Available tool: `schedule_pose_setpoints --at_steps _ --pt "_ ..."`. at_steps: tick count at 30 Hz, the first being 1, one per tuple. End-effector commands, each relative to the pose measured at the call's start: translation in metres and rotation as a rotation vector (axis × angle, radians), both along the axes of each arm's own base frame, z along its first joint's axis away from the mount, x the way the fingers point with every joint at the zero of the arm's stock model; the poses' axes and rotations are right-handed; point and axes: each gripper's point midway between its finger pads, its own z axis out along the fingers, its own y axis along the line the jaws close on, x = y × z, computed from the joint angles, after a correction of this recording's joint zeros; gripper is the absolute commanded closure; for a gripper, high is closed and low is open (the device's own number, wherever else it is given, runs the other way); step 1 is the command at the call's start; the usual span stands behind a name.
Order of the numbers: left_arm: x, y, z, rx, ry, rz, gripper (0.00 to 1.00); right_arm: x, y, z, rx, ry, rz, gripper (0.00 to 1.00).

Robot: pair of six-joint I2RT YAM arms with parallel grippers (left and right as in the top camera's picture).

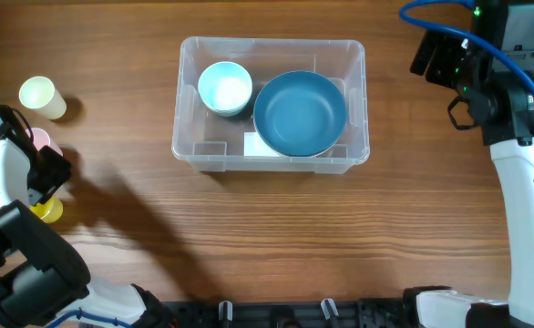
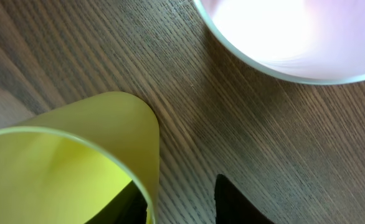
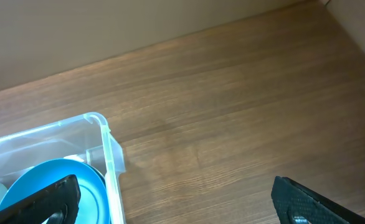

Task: Pack container
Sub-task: 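Grasp the yellow cup's rim with the left gripper and lift, then carry the yellow cup into the bin beside the teal bowl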

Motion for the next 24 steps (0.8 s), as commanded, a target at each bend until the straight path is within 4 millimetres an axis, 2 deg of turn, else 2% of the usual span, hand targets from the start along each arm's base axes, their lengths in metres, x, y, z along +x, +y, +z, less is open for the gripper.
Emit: schedule_pose_setpoints --at_steps 1,4,8,9,12,14,19,22,24 --pt "-0.006 0.001 -0.006 -0.005 0.025 0.008 0.71 0.004 -0.003 0.002 -0.007 -0.006 -0.013 0.01" --pt "-0.008 0.002 -0.006 0.001 0.036 0.010 0.72 0.004 -0.003 0.002 -0.007 -0.006 -0.013 0.01" --pt "-0.009 0.001 -0.006 -0.001 0.039 0.010 0.93 0.004 -0.003 0.002 -0.007 -0.006 -0.013 0.00" --pt "-0.009 0.001 -0.006 -0.002 0.040 0.010 0.95 0.004 -0.003 0.002 -0.006 -0.006 -0.014 0.00" --pt "-0.006 0.000 -0.004 -0.009 0.022 0.025 0.96 0.004 -0.003 0.002 -0.007 -0.006 -0.013 0.00" --pt "0.001 -0.005 0.005 -0.040 -0.016 0.030 0.96 0.004 -0.003 0.002 -0.007 -0.006 -0.013 0.00" --pt "0.038 -0.032 0.060 -0.137 -0.219 -0.038 0.96 0.004 -0.003 0.002 -0.007 -0.006 -0.013 0.00" --pt "0.059 -0.058 0.108 -0.154 -0.355 -0.124 0.96 0.004 -0.003 0.002 -0.007 -0.006 -0.013 0.00" --pt "0.069 -0.088 0.145 -0.155 -0.455 -0.216 0.96 0.004 -0.003 0.002 -0.007 -0.006 -0.013 0.01"
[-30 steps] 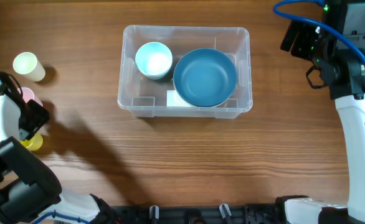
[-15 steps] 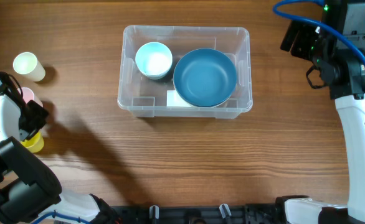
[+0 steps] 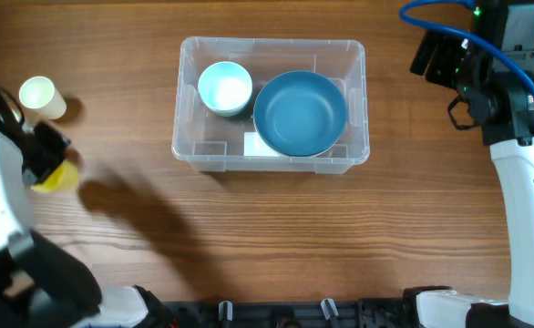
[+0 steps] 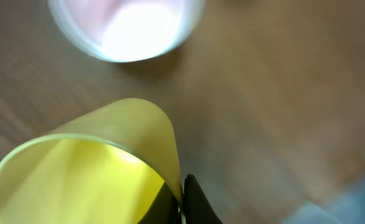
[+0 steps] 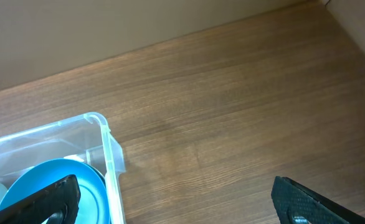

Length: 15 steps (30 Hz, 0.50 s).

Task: Pack container
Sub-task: 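Carry the yellow cup into the bin beside the teal bowl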

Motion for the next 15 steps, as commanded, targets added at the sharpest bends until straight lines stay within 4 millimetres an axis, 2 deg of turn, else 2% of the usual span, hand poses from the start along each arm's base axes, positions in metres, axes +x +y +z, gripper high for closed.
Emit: schedule_pose_setpoints --at_steps 1,3,6,9,11,15 --pt "0.027 -0.060 0.084 -0.018 -0.266 -0.165 0.96 0.004 -0.002 0.002 -0.007 -0.006 -0.013 0.00" --pt "0.029 -0.092 0.109 0.002 -0.337 -0.253 0.96 0.004 -0.002 0.002 -0.006 -0.006 -0.013 0.00" --pt "0.027 -0.162 0.157 0.043 -0.496 -0.459 0.96 0.004 -0.002 0.002 -0.006 -0.006 -0.013 0.00" --pt "0.023 -0.214 0.182 0.110 -0.593 -0.603 0.96 0.004 -0.002 0.002 -0.007 -0.006 -0.013 0.00" --pt "0.021 -0.237 0.183 0.153 -0.595 -0.661 0.96 0.004 -0.002 0.002 -0.007 -0.006 -0.013 0.00" --pt "0.023 -0.293 0.154 0.134 -0.522 -0.816 0.96 0.004 -0.002 0.002 -0.006 -0.006 -0.013 0.00"
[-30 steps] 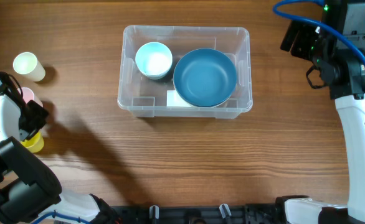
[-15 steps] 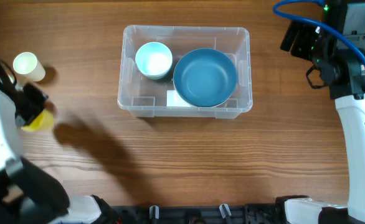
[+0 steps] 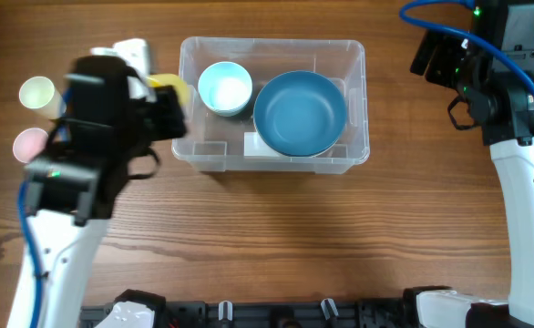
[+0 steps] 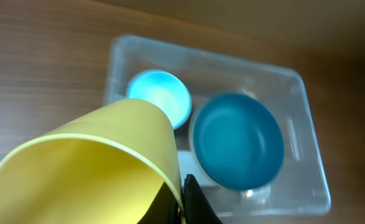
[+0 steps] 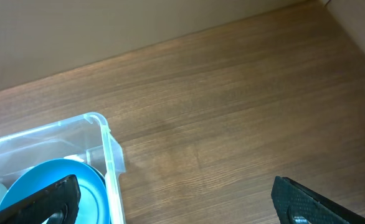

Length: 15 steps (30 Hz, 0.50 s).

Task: Pack container
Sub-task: 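Carry the yellow cup into the bin beside the teal bowl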

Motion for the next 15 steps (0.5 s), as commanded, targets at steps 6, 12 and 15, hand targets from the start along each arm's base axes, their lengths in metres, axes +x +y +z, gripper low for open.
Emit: schedule_pose_setpoints --at_steps 6,12,15 --pt "0.033 -0.063 -0.082 0.160 0.156 -0.096 0.96 0.004 -0.003 0.002 -0.007 -0.006 -0.013 0.00" --pt "0.051 -0.073 -0.131 0.201 0.249 -0.101 0.96 0.004 -0.003 0.002 -0.006 -0.006 -0.014 0.00" --pt "0.053 -0.075 -0.148 0.218 0.287 -0.106 0.96 0.004 -0.003 0.002 -0.007 -0.006 -0.013 0.01"
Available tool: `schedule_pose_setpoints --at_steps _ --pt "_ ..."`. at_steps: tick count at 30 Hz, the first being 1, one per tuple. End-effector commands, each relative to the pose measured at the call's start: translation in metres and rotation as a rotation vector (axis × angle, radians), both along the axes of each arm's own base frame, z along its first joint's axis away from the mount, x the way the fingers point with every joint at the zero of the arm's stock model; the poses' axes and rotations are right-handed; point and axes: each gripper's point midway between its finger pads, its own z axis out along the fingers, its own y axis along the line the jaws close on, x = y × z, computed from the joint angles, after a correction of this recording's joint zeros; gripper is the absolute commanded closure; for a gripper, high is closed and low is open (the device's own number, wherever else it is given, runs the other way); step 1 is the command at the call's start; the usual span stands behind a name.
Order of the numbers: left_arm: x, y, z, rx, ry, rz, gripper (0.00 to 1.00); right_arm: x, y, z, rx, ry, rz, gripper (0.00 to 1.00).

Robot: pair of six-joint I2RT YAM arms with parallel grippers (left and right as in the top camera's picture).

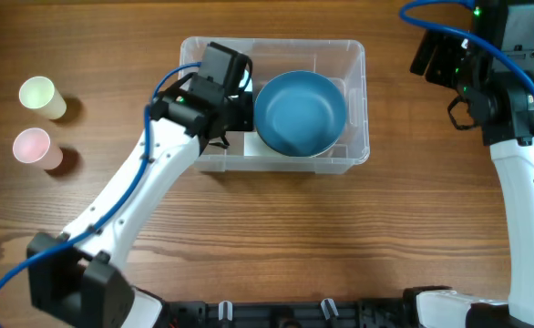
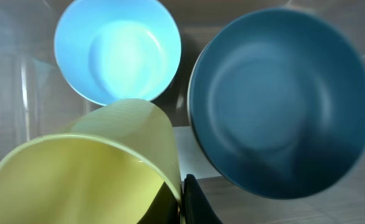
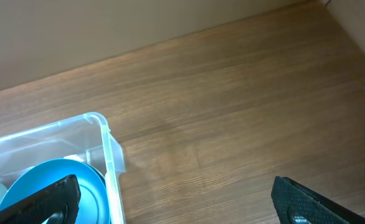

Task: Pack container
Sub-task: 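Carry the yellow cup into the bin beside the teal bowl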

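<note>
My left gripper [image 2: 181, 190] is shut on the rim of a yellow cup [image 2: 89, 168], one finger inside and one outside. It holds the cup over the left part of the clear plastic container [image 1: 359, 100]. Just beyond the cup lies a light blue bowl [image 2: 117, 56], and to the right a dark blue bowl [image 2: 276, 106], also seen from overhead [image 1: 301, 114]. In the overhead view the left gripper [image 1: 217, 89] hides the cup and most of the light blue bowl. My right gripper [image 3: 182, 208] is open and hangs over bare table right of the container.
A pale yellow-green cup [image 1: 41, 96] and a pink cup [image 1: 33, 146] stand on the wooden table at the far left. A white label [image 1: 259, 144] lies on the container's floor by the front wall. The right arm [image 1: 522, 173] runs down the right side.
My left gripper, still holding the yellow cup, was just outside the container's left wall. It is now over the container's left part, closer to the bowls. The right arm has not moved.
My left gripper was at the table's left edge with its fingers either side of the yellow cup's wall, beside the pink cup. Then it was shut on the cup, off the table. Then it was by the container's left wall, and now it is over the container.
</note>
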Motion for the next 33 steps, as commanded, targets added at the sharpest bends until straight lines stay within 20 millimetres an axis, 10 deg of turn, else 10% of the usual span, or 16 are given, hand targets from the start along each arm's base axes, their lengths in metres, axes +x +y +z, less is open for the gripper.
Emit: schedule_pose_setpoints --at_steps 1,33 --pt "0.005 -0.002 -0.015 0.028 0.026 0.004 0.96 0.004 -0.003 0.002 -0.007 -0.006 -0.013 0.00" --pt "-0.007 -0.006 -0.076 0.084 0.148 -0.019 0.94 0.004 -0.003 0.002 -0.007 -0.006 -0.013 0.00"
